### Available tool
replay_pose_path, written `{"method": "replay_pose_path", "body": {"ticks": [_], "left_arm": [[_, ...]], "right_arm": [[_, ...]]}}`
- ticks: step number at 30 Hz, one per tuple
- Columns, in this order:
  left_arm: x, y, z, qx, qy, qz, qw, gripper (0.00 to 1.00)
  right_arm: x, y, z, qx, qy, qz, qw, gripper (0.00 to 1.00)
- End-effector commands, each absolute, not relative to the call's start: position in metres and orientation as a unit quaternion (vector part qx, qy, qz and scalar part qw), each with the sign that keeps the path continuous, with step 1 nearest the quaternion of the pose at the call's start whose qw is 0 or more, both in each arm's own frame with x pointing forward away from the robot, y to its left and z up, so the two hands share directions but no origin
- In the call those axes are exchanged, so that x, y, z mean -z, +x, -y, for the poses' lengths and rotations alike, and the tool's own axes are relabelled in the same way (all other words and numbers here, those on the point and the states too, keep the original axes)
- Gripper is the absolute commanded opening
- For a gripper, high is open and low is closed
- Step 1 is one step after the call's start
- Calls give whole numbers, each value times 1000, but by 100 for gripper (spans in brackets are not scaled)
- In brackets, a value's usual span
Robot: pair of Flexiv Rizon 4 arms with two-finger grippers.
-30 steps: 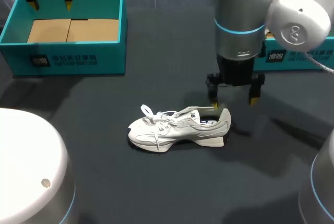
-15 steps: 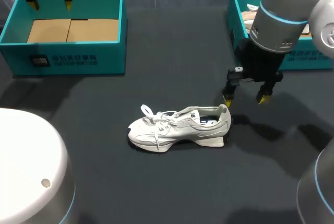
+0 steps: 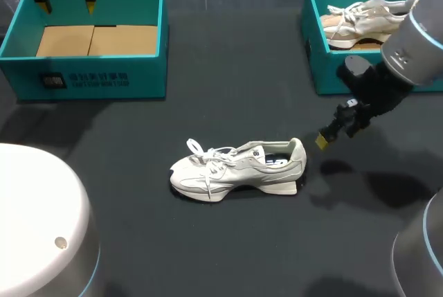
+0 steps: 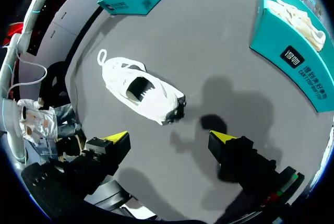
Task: Take the shoe out of the shoebox, open the shoe tongue, remove and reinsert the insole, then place the shoe into the shoebox
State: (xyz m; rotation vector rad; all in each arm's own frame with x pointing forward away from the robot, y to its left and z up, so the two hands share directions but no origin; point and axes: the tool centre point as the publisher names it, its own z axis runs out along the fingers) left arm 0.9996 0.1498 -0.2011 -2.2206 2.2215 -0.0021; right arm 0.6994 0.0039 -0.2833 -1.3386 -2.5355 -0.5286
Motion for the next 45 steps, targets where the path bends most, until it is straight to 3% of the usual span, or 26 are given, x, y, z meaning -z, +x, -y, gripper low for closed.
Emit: {"method": "replay_pose_path", "body": {"ticks": [1,5,13,27,36,45], "left_arm": [[201,1000,-150,0,-707,-707,0,100],[201,1000,-150,0,-707,-707,0,100],[201,1000,-150,0,-707,-707,0,100],[201,1000,-150,0,-707,-707,0,100],[201,1000,-150,0,-707,-707,0,100],[201,1000,-150,0,-707,-707,0,100]], "right_arm": [[288,693,5,329,-395,840,174,100],[294,691,6,365,-367,840,164,100],[319,690,6,401,-308,861,48,100],[322,690,8,401,-313,860,45,100],[344,694,18,457,-188,868,-42,100],[346,694,19,472,-178,862,-45,100]]}}
